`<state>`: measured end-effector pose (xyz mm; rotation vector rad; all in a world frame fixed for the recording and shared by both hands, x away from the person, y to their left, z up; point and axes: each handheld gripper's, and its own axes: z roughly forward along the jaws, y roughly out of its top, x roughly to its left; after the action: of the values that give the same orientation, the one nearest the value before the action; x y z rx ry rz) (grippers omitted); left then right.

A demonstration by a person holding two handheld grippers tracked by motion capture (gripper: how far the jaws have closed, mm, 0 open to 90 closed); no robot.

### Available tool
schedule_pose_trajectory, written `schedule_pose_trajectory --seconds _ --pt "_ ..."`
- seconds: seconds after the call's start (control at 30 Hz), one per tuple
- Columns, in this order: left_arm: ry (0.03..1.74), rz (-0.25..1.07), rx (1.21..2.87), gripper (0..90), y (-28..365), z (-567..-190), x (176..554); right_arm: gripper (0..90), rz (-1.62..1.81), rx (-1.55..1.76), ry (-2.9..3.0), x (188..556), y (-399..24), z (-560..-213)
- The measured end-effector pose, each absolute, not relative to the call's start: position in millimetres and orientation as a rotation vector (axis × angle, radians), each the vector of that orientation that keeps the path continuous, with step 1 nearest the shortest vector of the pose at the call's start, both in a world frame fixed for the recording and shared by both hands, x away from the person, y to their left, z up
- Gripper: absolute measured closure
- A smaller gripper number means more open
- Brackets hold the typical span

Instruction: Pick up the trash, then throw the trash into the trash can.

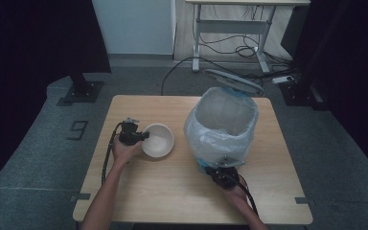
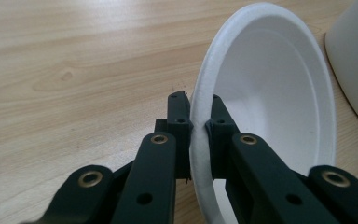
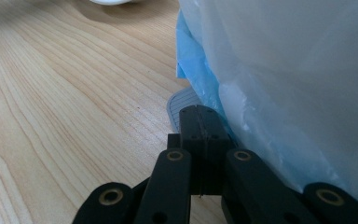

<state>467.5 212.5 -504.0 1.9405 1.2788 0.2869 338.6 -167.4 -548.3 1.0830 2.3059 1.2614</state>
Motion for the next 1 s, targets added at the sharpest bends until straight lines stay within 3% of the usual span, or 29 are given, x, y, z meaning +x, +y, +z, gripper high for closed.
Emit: schedule_pose_trajectory --seconds 1.0 --pt "1.171 0.354 1.888 83.8 230 -457 433 89.4 1.259 1.082 2.304 338 -167 -548"
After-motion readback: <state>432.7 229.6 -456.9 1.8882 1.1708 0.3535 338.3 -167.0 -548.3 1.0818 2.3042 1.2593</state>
